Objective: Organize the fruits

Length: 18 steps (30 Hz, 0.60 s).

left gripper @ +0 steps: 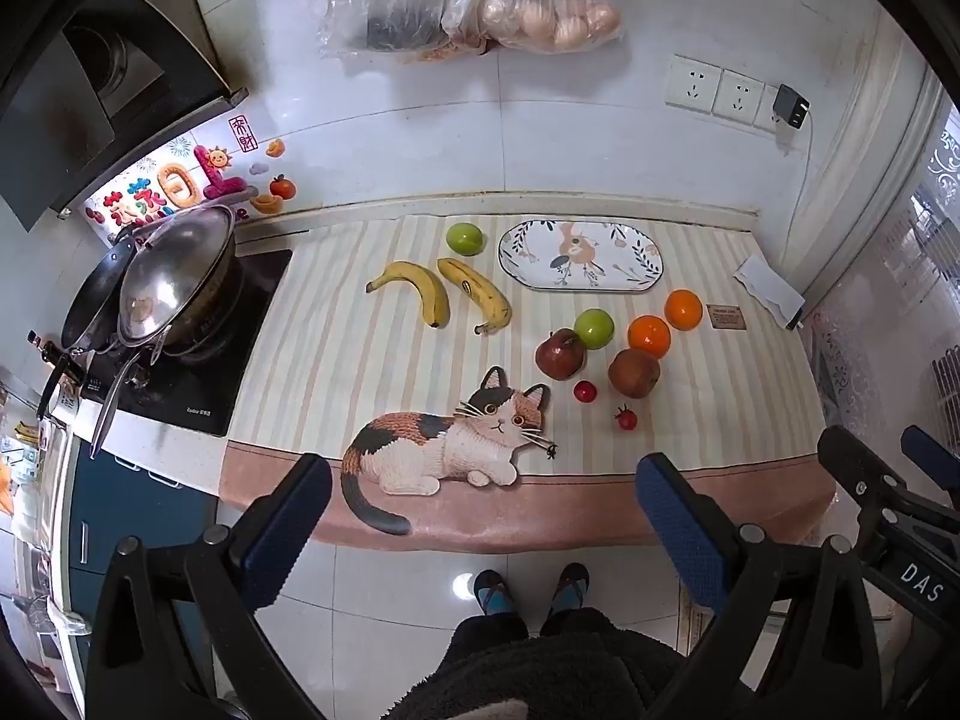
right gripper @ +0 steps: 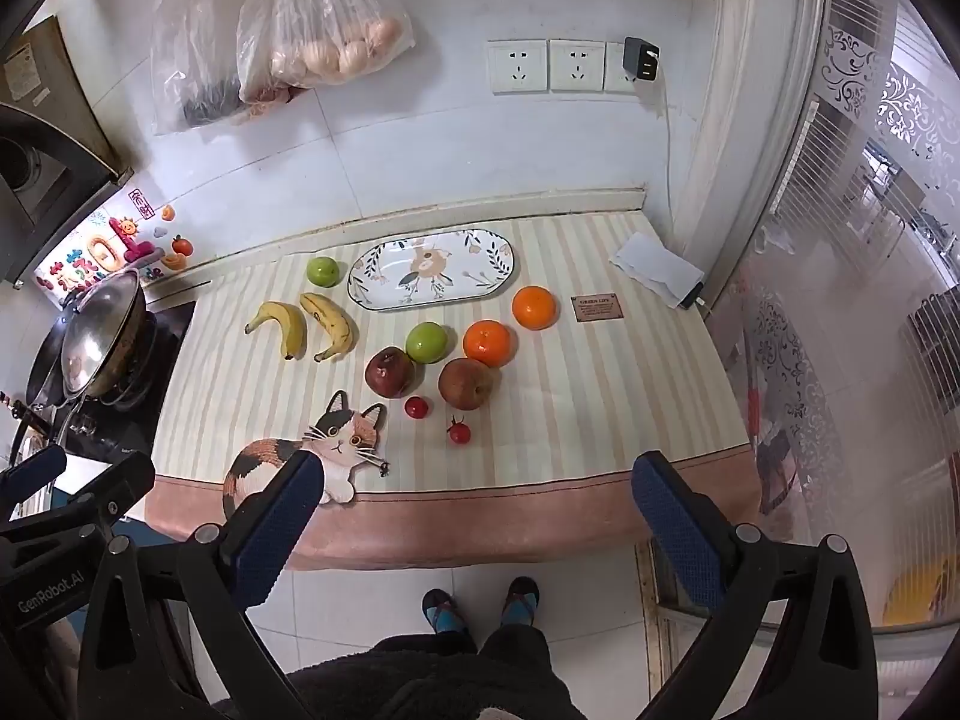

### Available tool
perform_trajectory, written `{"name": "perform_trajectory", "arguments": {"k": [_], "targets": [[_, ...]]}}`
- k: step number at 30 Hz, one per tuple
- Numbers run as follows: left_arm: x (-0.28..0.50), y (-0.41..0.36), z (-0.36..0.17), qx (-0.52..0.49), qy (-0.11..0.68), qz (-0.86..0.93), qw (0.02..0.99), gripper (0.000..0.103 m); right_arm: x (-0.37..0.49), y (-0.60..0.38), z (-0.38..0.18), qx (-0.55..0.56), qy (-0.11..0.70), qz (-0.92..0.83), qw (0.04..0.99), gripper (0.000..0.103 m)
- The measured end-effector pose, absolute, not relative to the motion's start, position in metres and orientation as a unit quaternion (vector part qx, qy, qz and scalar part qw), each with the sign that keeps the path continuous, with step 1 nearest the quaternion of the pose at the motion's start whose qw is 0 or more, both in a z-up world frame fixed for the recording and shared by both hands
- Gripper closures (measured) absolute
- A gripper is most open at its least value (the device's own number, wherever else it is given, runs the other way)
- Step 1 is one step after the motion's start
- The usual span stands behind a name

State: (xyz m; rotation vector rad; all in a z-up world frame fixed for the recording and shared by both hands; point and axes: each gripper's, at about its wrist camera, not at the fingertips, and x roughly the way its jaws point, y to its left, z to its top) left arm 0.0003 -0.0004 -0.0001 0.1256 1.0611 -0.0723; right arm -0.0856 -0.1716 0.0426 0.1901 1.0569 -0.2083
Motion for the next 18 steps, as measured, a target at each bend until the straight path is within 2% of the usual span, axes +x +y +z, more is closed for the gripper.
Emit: {"name": "perform_trajectory", "arguments": {"k": [18], "targets": [[-0.003,0.001,0.016,0.050,0.491,-0.042,0.869,0.000,-0.096,-0.169,0.068,0.086,0.483,-0.100,0.865,0.000]]}}
